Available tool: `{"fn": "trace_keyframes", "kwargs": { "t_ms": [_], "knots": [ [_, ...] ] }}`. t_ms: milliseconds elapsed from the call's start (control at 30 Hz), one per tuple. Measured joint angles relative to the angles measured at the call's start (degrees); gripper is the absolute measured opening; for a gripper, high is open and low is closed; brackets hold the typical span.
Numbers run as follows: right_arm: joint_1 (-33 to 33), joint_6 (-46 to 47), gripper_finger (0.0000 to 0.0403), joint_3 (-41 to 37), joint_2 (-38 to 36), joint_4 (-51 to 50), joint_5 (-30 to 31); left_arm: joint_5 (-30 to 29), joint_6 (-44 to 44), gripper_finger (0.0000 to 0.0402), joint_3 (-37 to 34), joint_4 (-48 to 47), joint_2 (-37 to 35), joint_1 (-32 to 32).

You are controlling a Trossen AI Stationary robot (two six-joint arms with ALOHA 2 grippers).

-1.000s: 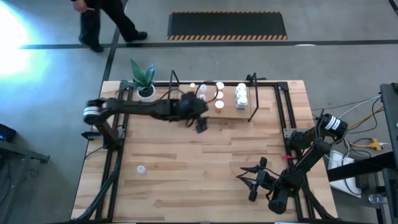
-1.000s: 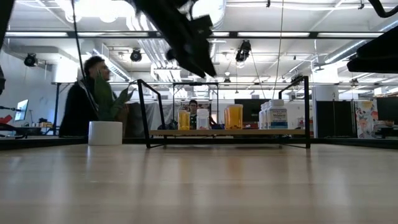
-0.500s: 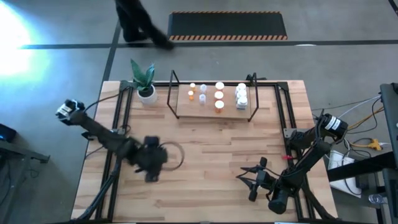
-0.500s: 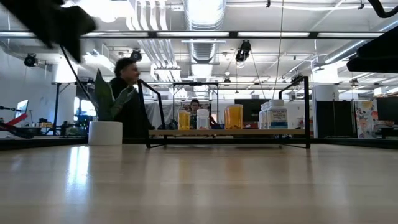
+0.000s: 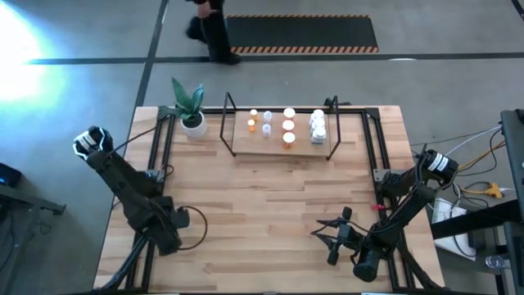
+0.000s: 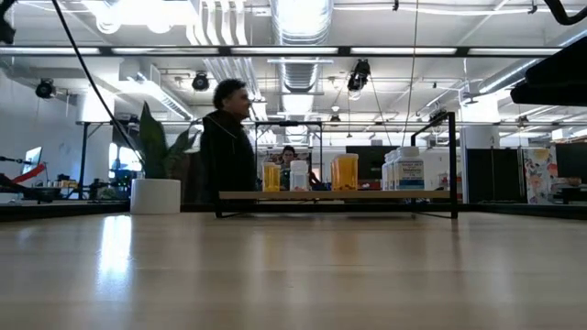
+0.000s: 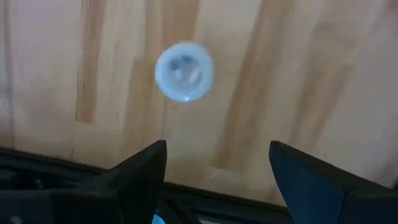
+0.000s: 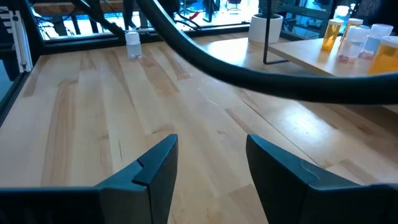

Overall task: Pick and place medicine bottles onto shelf by color
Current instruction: Put the transparent medicine bottle on the shelf aligned with the other transparent medicine bottles

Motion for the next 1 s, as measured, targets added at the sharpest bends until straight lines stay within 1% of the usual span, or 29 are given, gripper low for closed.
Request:
{"fn": "trace_keyframes", "kwargs": {
  "t_ms": [133,267,367,467,533,633,900,1000],
  "knots": [
    [0.00,0.02,0.0180,0.00,0.00,0.00,0.02,-1.82,-0.14,0.0267,-4.27,1.40,0.19,-0.26],
    [0.00,0.07,0.0180,0.00,0.00,0.02,0.02,-3.84,1.51,0.0267,-8.08,7.00,0.24,-0.20],
    [0.00,0.01,0.0180,0.00,0.00,0.02,0.02,-5.84,1.83,0.0267,-9.54,9.11,0.24,-0.20],
    [0.00,-0.01,0.0180,0.00,0.00,0.04,0.02,-9.60,2.90,0.0257,-9.78,10.17,0.28,-0.19],
    [0.00,0.01,0.0180,0.00,0.00,0.06,0.02,-11.72,3.86,0.0245,-9.74,11.49,0.28,-0.19],
    [0.00,0.09,0.0180,0.00,0.00,0.07,0.02,-12.60,5.38,0.0224,-9.74,13.57,0.28,-0.19],
    [0.00,0.07,0.0180,0.00,0.00,0.14,0.02,-12.82,5.91,0.0152,-9.65,14.06,0.28,-0.17],
    [0.00,0.02,0.0180,0.00,0.00,0.17,0.04,-12.82,5.91,0.0130,-8.41,14.08,0.28,0.11]
  ]
}}
